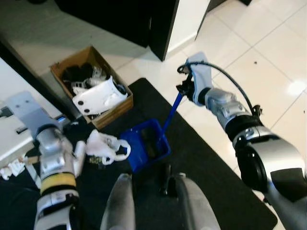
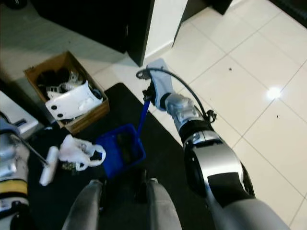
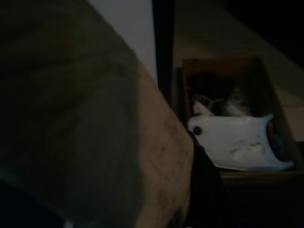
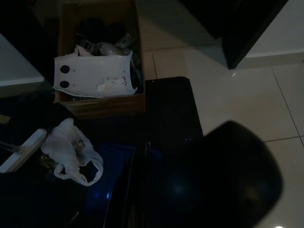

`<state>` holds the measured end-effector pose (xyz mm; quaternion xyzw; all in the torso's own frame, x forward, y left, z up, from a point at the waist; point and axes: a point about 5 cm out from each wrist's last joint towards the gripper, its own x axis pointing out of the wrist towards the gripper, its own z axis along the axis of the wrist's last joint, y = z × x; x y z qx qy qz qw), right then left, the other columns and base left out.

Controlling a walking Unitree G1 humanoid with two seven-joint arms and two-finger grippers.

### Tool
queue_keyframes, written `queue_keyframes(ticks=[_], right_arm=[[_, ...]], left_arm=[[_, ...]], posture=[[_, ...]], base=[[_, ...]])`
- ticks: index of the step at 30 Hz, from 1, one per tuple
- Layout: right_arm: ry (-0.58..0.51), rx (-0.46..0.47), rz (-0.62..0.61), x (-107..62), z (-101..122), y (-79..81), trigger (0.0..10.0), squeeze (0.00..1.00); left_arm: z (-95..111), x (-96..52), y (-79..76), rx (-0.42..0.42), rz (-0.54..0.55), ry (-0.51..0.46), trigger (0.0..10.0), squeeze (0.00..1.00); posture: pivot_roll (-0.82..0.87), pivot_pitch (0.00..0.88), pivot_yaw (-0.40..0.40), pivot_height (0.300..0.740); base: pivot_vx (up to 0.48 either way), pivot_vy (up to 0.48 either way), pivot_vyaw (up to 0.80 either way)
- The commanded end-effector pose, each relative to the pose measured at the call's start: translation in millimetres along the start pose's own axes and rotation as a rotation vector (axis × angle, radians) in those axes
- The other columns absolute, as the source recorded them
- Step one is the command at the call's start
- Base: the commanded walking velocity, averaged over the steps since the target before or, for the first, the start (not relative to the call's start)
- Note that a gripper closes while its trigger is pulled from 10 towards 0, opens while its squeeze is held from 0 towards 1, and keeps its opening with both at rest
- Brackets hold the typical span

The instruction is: Sweep floor

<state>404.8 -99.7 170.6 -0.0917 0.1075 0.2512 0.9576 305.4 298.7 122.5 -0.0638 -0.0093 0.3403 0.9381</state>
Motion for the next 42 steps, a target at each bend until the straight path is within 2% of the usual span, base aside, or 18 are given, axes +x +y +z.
queue_keyframes(ticks=[1, 6, 8, 9, 12, 14, 15, 17, 19, 20, 21, 25, 29, 31, 34, 37, 40, 42], right_arm=[[0.008, 0.012, -0.058, -3.4, -8.5, -7.0, 10.0, 0.0], [0.005, 0.082, -0.165, -7.1, -15.0, -16.2, 10.0, 0.0], [0.0, 0.099, -0.18, -7.4, -15.7, -17.0, 10.0, 0.0], [-0.009, 0.124, -0.193, -7.3, -16.4, -16.5, 10.0, 0.0], [-0.011, 0.127, -0.19, -6.8, -16.4, -15.2, 10.0, 0.0], [-0.011, 0.13, -0.182, -5.3, -16.8, -11.6, 10.0, 0.0], [-0.011, 0.13, -0.182, -5.3, -16.8, -11.6, 10.0, 0.0], [-0.011, 0.132, -0.178, -4.7, -16.9, -10.1, 10.0, 0.0], [-0.014, 0.137, -0.173, -3.7, -16.2, -8.0, 10.0, 0.0], [-0.014, 0.137, -0.173, -3.7, -16.2, -8.0, 10.0, 0.0], [-0.015, 0.138, -0.174, -3.5, -15.9, -7.7, 10.0, 0.0], [-0.015, 0.14, -0.177, -3.6, -16.9, -7.4, 10.0, 0.0], [-0.013, 0.142, -0.178, -3.9, -18.2, -7.4, 10.0, 0.0], [-0.012, 0.149, -0.18, -4.2, -19.6, -7.4, 10.0, 0.0], [-0.01, 0.154, -0.182, -4.3, -21.0, -7.1, 10.0, 0.0], [-0.009, 0.16, -0.182, -4.3, -22.3, -6.5, 10.0, 0.0], [-0.008, 0.17, -0.184, -4.4, -23.4, -6.4, 10.0, 0.0], [-0.009, 0.172, -0.186, -4.7, -23.6, -6.8, 10.0, 0.0]], left_arm=[[-26.9, -11.4, -10.9, -0.11, -0.061, 0.124, 10.0, 0.0], [-29.3, -16.8, -24.3, -0.193, -0.118, 0.145, 10.0, 0.0], [-27.8, -18.1, -28.0, -0.21, -0.125, 0.144, 10.0, 0.0], [-24.5, -20.5, -35.6, -0.237, -0.147, 0.137, 10.0, 0.0], [-23.0, -21.5, -39.4, -0.244, -0.159, 0.137, 10.0, 0.0], [-19.1, -27.9, -54.9, -0.269, -0.214, 0.143, 10.0, 0.0], [-19.1, -27.9, -54.9, -0.269, -0.214, 0.143, 10.0, 0.0], [-18.6, -32.7, -65.0, -0.279, -0.245, 0.163, 10.0, 0.0], [-18.6, -43.9, -85.7, -0.289, -0.312, 0.195, 10.0, 0.0], [-18.6, -43.9, -85.7, -0.289, -0.312, 0.195, 10.0, 0.0], [-18.1, -49.4, -95.9, -0.3, -0.339, 0.208, 10.0, 0.0], [-12.3, -60.4, -118.7, -0.326, -0.387, 0.23, 10.0, 0.0], [-5.3, -60.7, -123.2, -0.377, -0.309, 0.252, 10.0, 0.0], [-0.1, -58.2, -121.7, -0.438, -0.204, 0.276, 10.0, 0.0], [5.2, -57.7, -123.2, -0.476, -0.164, 0.284, 10.0, 0.0], [10.8, -59.7, -129.7, -0.516, -0.177, 0.303, 10.0, 0.0], [11.4, -66.5, -138.8, -0.573, -0.206, 0.368, 10.0, 0.0], [9.1, -72.0, -143.7, -0.558, -0.244, 0.401, 10.0, 0.0]], posture=[[0.1, 0.268, -0.114, 0.74], [0.1, 0.276, -0.111, 0.74], [0.1, 0.277, -0.111, 0.74], [0.1, 0.277, -0.111, 0.74], [0.1, 0.28, -0.105, 0.74], [0.1, 0.281, -0.102, 0.74], [0.1, 0.281, -0.102, 0.74], [0.1, 0.28, -0.103, 0.74], [0.1, 0.279, -0.104, 0.74], [0.1, 0.279, -0.104, 0.74], [0.1, 0.281, -0.104, 0.74], [0.1, 0.28, -0.101, 0.74], [0.1, 0.28, -0.097, 0.74], [0.1, 0.28, -0.097, 0.74], [0.1, 0.28, -0.092, 0.74], [0.1, 0.28, -0.092, 0.74], [0.11, 0.28, -0.09, 0.74], [0.11, 0.278, -0.089, 0.74]], base=[[0.0, 0.0, 0.0], [0.0, 0.0, 0.0], [0.0, 0.0, 0.0], [0.0, 0.0, 0.0], [0.0, 0.0, 0.0], [0.0, 0.0, 0.0], [0.0, 0.0, 0.0], [0.0, 0.0, 0.0], [0.0, 0.0, 0.0], [0.0, 0.0, 0.0], [0.0, 0.0, 0.0], [0.0, 0.0, 0.0], [0.0, 0.0, 0.0], [0.0, 0.0, 0.0], [0.0, 0.0, 0.0], [0.0, 0.0, 0.0], [0.0, 0.0, 0.0], [0.0, 0.0, 0.0]])
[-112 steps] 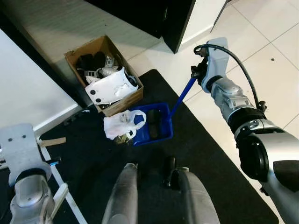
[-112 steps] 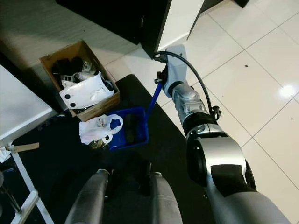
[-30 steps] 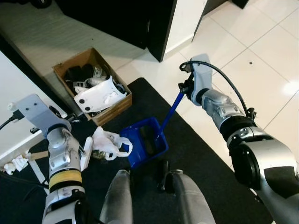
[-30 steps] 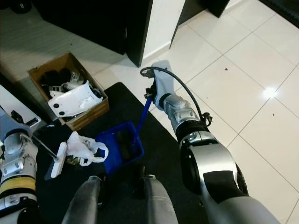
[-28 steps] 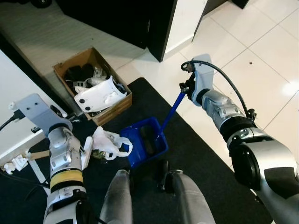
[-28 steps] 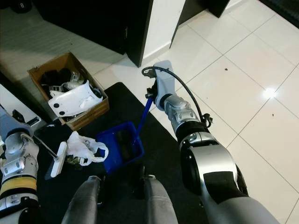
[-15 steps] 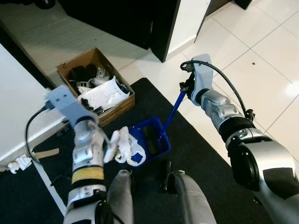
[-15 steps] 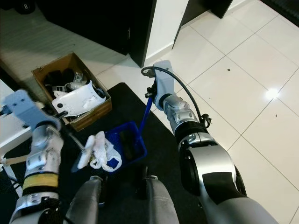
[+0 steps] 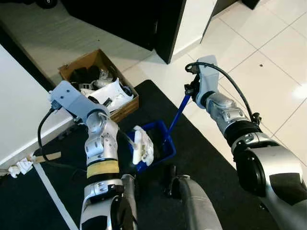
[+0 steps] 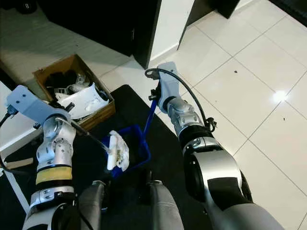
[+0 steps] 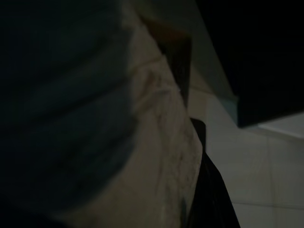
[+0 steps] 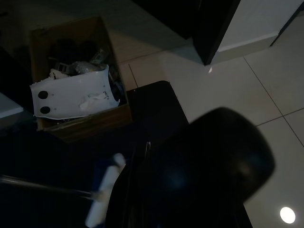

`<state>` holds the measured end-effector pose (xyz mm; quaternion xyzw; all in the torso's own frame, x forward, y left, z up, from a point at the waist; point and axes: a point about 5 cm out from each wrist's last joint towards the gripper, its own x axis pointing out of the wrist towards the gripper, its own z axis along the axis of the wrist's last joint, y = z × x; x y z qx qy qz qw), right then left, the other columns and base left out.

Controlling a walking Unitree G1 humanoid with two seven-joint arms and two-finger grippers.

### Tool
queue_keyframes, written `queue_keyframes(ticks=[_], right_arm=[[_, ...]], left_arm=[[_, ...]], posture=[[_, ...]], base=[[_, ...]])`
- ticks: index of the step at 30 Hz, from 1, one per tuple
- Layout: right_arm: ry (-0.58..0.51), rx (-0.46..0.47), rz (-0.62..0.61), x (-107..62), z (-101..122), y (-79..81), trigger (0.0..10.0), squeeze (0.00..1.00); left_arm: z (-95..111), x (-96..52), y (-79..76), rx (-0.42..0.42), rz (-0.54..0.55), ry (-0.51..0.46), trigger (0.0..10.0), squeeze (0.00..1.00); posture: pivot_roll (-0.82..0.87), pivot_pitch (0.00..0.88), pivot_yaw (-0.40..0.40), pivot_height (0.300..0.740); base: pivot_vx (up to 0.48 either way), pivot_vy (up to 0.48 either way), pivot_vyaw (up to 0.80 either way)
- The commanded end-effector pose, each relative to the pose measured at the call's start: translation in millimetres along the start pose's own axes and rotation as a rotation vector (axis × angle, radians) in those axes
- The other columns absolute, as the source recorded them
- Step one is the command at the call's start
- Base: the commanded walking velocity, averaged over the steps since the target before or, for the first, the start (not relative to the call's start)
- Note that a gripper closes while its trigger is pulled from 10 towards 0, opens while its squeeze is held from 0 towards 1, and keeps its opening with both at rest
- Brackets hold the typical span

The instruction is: Sweep floor

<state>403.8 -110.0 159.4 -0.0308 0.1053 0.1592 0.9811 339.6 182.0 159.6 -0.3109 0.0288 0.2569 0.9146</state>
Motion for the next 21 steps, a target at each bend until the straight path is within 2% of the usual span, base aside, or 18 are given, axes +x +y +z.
queue_keyframes(ticks=[1, 3, 6, 7, 8, 9, 11, 13, 14, 15, 16, 17, 18, 19, 21], right_arm=[[0.016, 0.031, -0.012, -2.0, -10.2, -1.6, 10.0, 0.0], [-0.007, 0.046, -0.012, -2.3, -8.0, -3.0, 10.0, 0.0], [-0.029, 0.066, -0.005, -2.5, -5.9, -3.3, 10.0, 0.0], [-0.064, 0.091, 0.009, -3.0, -2.4, -3.8, 10.0, 0.0], [-0.064, 0.091, 0.009, -3.0, -2.4, -3.8, 10.0, 0.0], [-0.114, 0.121, 0.024, -4.1, 2.6, -6.0, 10.0, 0.0], [-0.114, 0.121, 0.024, -4.1, 2.6, -6.0, 10.0, 0.0], [-0.229, 0.228, 0.054, -8.8, 15.0, -15.6, 10.0, 0.0], [-0.229, 0.228, 0.054, -8.8, 15.0, -15.6, 10.0, 0.0], [-0.279, 0.279, 0.063, -11.8, 20.5, -21.6, 10.0, 0.0], [-0.279, 0.279, 0.063, -11.8, 20.5, -21.6, 10.0, 0.0], [-0.324, 0.319, 0.066, -15.2, 25.5, -27.8, 10.0, 0.0], [-0.391, 0.345, 0.064, -21.3, 33.6, -36.9, 10.0, 0.0], [-0.391, 0.345, 0.064, -21.3, 33.6, -36.9, 10.0, 0.0], [-0.431, 0.34, 0.06, -25.9, 39.2, -41.8, 10.0, 0.0]], left_arm=[[-28.6, -14.0, -21.6, -0.109, -0.089, 0.162, 10.0, 0.0], [-38.6, -21.2, -26.0, -0.087, -0.119, 0.231, 10.0, 0.0], [-42.9, -25.6, -29.7, -0.075, -0.145, 0.258, 10.0, 0.0], [-48.5, -30.5, -34.0, -0.017, -0.192, 0.29, 10.0, 0.0], [-48.5, -30.5, -34.0, -0.017, -0.192, 0.29, 10.0, 0.0], [-48.8, -32.9, -35.9, 0.088, -0.242, 0.266, 10.0, 0.0], [-48.8, -32.9, -35.9, 0.088, -0.242, 0.266, 10.0, 0.0], [-40.1, -30.3, -33.3, 0.297, -0.288, 0.165, 10.0, 0.0], [-40.1, -30.3, -33.3, 0.297, -0.288, 0.165, 10.0, 0.0], [-31.0, -28.1, -33.5, 0.355, -0.307, 0.113, 10.0, 0.0], [-31.0, -28.1, -33.5, 0.355, -0.307, 0.113, 10.0, 0.0], [-20.0, -25.7, -35.1, 0.401, -0.326, 0.065, 10.0, 0.0], [2.4, -23.1, -41.5, 0.462, -0.372, -0.017, 10.0, 0.0], [2.4, -23.1, -41.5, 0.462, -0.372, -0.017, 10.0, 0.0], [20.8, -22.2, -46.9, 0.5, -0.405, -0.073, 10.0, 0.0]], posture=[[0.11, 0.278, -0.089, 0.74], [0.11, 0.279, -0.089, 0.74], [0.11, 0.278, -0.09, 0.74], [0.11, 0.277, -0.092, 0.74], [0.11, 0.277, -0.092, 0.74], [0.11, 0.275, -0.09, 0.74], [0.11, 0.275, -0.09, 0.74], [0.11, 0.272, -0.089, 0.74], [0.11, 0.272, -0.089, 0.74], [0.1, 0.269, -0.088, 0.74], [0.1, 0.269, -0.088, 0.74], [0.1, 0.267, -0.084, 0.74], [0.1, 0.265, -0.074, 0.74], [0.1, 0.265, -0.074, 0.74], [0.1, 0.262, -0.068, 0.74]], base=[[0.0, 0.0, 0.0], [0.0, 0.0, 0.0], [0.0, 0.0, 0.0], [0.0, 0.0, 0.0], [0.0, 0.0, 0.0], [0.0, 0.0, 0.0], [0.0, 0.0, 0.0], [0.0, 0.0, 0.0], [0.0, 0.0, 0.0], [0.0, 0.0, 0.0], [0.0, 0.0, 0.0], [0.0, 0.0, 0.0], [0.0, 0.0, 0.0], [0.0, 0.0, 0.0], [0.0, 0.0, 0.0]])
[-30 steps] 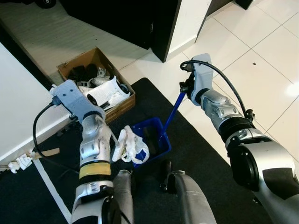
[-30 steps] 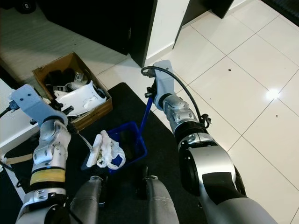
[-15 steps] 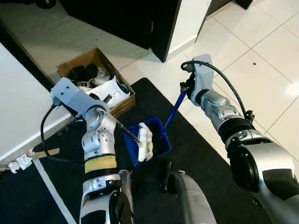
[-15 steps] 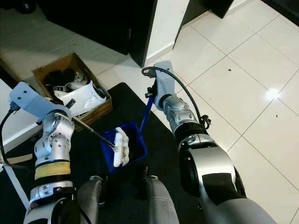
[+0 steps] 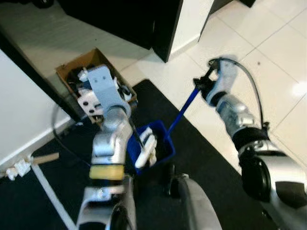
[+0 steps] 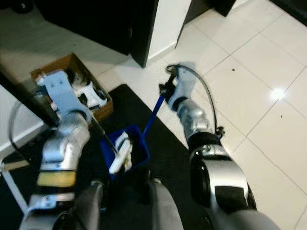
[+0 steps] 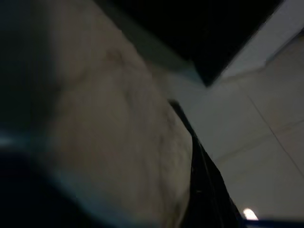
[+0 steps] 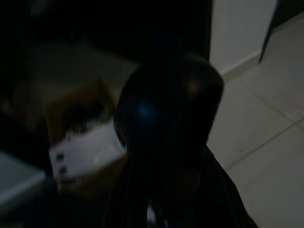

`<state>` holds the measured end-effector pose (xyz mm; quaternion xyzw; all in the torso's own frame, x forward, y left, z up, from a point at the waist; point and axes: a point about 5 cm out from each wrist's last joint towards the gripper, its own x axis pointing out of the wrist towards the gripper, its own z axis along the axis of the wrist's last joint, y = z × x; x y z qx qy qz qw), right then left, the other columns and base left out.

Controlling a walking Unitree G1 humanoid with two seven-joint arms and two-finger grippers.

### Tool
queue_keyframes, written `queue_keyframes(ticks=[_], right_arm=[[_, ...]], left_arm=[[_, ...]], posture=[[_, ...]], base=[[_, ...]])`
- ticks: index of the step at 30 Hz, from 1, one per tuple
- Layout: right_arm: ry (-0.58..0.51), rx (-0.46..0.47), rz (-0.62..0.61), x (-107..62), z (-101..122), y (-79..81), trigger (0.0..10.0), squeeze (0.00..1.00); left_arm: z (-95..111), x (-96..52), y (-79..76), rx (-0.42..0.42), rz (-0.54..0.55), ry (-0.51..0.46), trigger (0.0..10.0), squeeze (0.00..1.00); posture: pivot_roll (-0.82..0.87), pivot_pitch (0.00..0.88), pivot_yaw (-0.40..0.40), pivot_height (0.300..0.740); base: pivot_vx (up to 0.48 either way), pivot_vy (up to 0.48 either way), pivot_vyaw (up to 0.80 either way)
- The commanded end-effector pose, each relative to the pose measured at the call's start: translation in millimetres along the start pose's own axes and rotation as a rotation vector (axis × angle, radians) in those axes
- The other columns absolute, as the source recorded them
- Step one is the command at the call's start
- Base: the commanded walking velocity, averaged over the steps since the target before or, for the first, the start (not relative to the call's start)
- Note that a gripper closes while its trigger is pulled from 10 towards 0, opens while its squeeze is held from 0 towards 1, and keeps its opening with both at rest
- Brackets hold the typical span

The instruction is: Sweep floor

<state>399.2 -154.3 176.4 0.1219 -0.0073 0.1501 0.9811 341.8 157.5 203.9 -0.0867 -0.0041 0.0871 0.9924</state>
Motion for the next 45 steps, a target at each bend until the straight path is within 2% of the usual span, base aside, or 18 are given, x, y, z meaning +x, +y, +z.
queue_keyframes(ticks=[1, 5, 7, 9, 10, 11, 19, 20, 23, 26, 29, 30, 34, 38, 40, 41, 43, 45], right_arm=[[-0.17, 0.056, 0.066, 1.5, 30.9, 6.2, 10.0, 0.0], [-0.168, -0.013, 0.087, -2.8, 29.2, 7.2, 10.0, 0.0], [-0.163, -0.016, 0.091, -4.1, 26.8, 7.0, 10.0, 0.0], [-0.137, -0.026, 0.09, -8.0, 16.0, 6.4, 10.0, 0.0], [-0.137, -0.026, 0.09, -8.0, 16.0, 6.4, 10.0, 0.0], [-0.122, -0.024, 0.088, -10.2, 9.7, 6.5, 10.0, 0.0], [-0.11, -0.01, 0.071, -11.3, 7.7, 4.3, 10.0, 0.0], [-0.103, -0.013, 0.059, -12.7, 6.6, 0.7, 10.0, 0.0], [-0.088, -0.019, 0.041, -15.1, 3.0, -4.1, 10.0, 0.0], [-0.086, -0.02, 0.038, -16.0, 1.9, -4.9, 10.0, 0.0], [-0.079, -0.019, 0.024, -22.2, -3.4, -9.3, 10.0, 0.0], [-0.079, -0.019, 0.024, -22.2, -3.4, -9.3, 10.0, 0.0], [-0.091, -0.01, 0.004, -27.0, -0.5, -14.5, 10.0, 0.0], [-0.113, -0.003, -0.005, -27.7, 6.1, -16.3, 10.0, 0.0], [-0.15, 0.006, -0.017, -28.2, 17.8, -19.1, 10.0, 0.0], [-0.15, 0.006, -0.017, -28.2, 17.8, -19.1, 10.0, 0.0], [-0.188, 0.021, -0.03, -28.7, 29.8, -21.5, 10.0, 0.0], [-0.227, 0.036, -0.037, -29.2, 41.9, -21.2, 10.0, 0.0]], left_arm=[[16.9, -0.5, -2.5, 0.063, -0.061, -0.038, 10.0, 0.0], [56.1, -0.5, 5.1, 0.084, -0.099, -0.126, 10.0, 0.0], [63.6, -0.8, 6.7, 0.086, -0.104, -0.141, 10.0, 0.0], [89.6, -0.9, 12.2, 0.077, -0.118, -0.195, 10.0, 0.0], [89.6, -0.9, 12.2, 0.077, -0.118, -0.195, 10.0, 0.0], [109.6, -2.5, 16.1, 0.072, -0.129, -0.236, 10.0, 0.0], [159.2, -13.1, 27.7, 0.093, -0.199, -0.307, 10.0, 0.0], [175.9, -19.0, 37.0, 0.088, -0.211, -0.328, 10.0, 0.0], [189.1, -26.3, 49.6, 0.134, -0.202, -0.348, 10.0, 0.0], [189.6, -28.0, 53.7, 0.157, -0.193, -0.344, 10.0, 0.0], [171.0, -39.8, 97.9, 0.315, 0.006, -0.292, 10.0, 0.0], [171.0, -39.8, 97.9, 0.315, 0.006, -0.292, 10.0, 0.0], [146.7, -60.2, 140.2, 0.287, 0.237, -0.23, 10.0, 0.0], [135.4, -69.0, 154.2, 0.268, 0.328, -0.203, 10.0, 0.0], [129.7, -80.4, 174.9, 0.249, 0.474, -0.204, 10.0, 0.0], [129.7, -80.4, 174.9, 0.249, 0.474, -0.204, 10.0, 0.0], [107.6, -85.4, 189.6, 0.217, 0.567, -0.128, 10.0, 0.0], [75.3, -85.4, 192.2, 0.199, 0.579, -0.018, 10.0, 0.0]], posture=[[0.1, 0.26, -0.062, 0.74], [0.09, 0.251, -0.053, 0.74], [0.09, 0.251, -0.053, 0.74], [0.1, 0.245, -0.05, 0.74], [0.1, 0.245, -0.05, 0.74], [0.11, 0.241, -0.049, 0.74], [0.11, 0.234, -0.045, 0.74], [0.12, 0.227, -0.038, 0.74], [0.12, 0.225, -0.036, 0.74], [0.12, 0.224, -0.03, 0.74], [0.14, 0.232, -0.027, 0.74], [0.14, 0.232, -0.027, 0.74], [0.15, 0.241, -0.024, 0.74], [0.14, 0.243, -0.029, 0.74], [0.15, 0.241, -0.03, 0.74], [0.15, 0.241, -0.03, 0.74], [0.15, 0.241, -0.034, 0.74], [0.14, 0.241, -0.034, 0.74]], base=[[0.0, 0.0, 0.0], [0.0, 0.0, 0.0], [0.0, 0.0, 0.0], [0.0, 0.0, 0.0], [0.0, 0.0, 0.0], [0.0, 0.0, 0.0], [0.0, 0.0, 0.0], [0.0, 0.0, 0.0], [0.0, 0.0, 0.0], [0.0, 0.0, 0.0], [0.0, 0.0, 0.0], [0.0, 0.0, 0.0], [0.0, 0.0, 0.0], [0.0, 0.0, 0.0], [0.0, 0.0, 0.0], [0.0, 0.0, 0.0], [0.0, 0.0, 0.0], [0.0, 0.0, 0.0]])
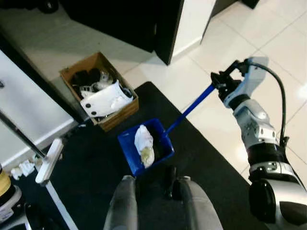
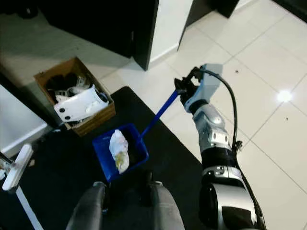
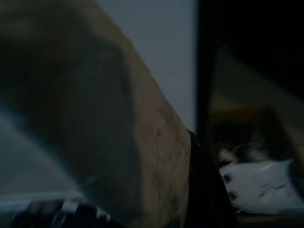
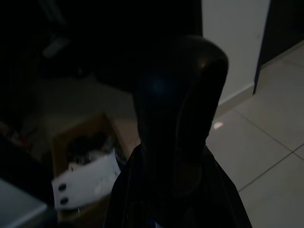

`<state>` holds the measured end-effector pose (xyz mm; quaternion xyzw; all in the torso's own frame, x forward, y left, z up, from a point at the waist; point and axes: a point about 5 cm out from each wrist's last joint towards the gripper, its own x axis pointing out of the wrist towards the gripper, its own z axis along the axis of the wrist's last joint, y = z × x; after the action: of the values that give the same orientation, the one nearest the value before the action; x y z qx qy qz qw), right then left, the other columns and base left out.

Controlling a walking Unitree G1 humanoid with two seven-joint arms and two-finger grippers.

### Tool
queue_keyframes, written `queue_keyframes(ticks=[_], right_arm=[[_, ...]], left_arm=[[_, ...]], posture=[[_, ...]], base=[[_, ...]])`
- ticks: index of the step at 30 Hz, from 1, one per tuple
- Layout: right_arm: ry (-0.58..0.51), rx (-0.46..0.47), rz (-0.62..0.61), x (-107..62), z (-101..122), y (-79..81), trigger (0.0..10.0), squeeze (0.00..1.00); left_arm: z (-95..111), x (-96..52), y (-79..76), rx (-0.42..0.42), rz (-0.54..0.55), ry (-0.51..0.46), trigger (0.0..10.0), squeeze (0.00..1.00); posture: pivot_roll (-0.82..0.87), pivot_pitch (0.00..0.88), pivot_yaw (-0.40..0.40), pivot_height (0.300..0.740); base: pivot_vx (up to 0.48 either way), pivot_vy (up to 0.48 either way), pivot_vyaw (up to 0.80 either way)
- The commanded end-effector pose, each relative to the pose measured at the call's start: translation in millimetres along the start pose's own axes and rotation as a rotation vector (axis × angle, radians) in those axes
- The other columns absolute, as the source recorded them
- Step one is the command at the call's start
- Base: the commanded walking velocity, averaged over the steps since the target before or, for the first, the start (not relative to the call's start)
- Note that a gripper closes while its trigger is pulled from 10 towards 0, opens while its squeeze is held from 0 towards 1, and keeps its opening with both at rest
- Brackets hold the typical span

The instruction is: Sweep floor

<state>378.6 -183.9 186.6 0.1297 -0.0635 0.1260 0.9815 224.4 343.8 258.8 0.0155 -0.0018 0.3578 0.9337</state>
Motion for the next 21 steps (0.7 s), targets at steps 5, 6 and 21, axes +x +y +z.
queue_keyframes(ticks=[5, 6, 21], right_arm=[[-0.181, 0.061, 0.0, 2.0, 49.1, 3.1, 10.0, 0.0], [-0.201, 0.07, -0.002, 1.5, 55.0, 4.2, 10.0, 0.0], [-0.29, 0.12, -0.007, -0.6, 76.0, 25.8, 10.0, 0.0]], left_arm=[[-60.7, -13.7, -23.1, 0.029, -0.053, 0.188, 10.0, 0.0], [-71.1, -17.0, -29.5, 0.025, -0.075, 0.224, 10.0, 0.0], [-110.5, -46.5, -102.8, 0.025, -0.29, 0.278, 10.0, 0.0]], posture=[[0.12, 0.233, -0.026, 0.74], [0.12, 0.231, -0.023, 0.74], [0.09, 0.215, -0.02, 0.74]], base=[[0.0, 0.0, 0.0], [0.0, 0.0, 0.0], [0.0, 0.0, 0.0]])
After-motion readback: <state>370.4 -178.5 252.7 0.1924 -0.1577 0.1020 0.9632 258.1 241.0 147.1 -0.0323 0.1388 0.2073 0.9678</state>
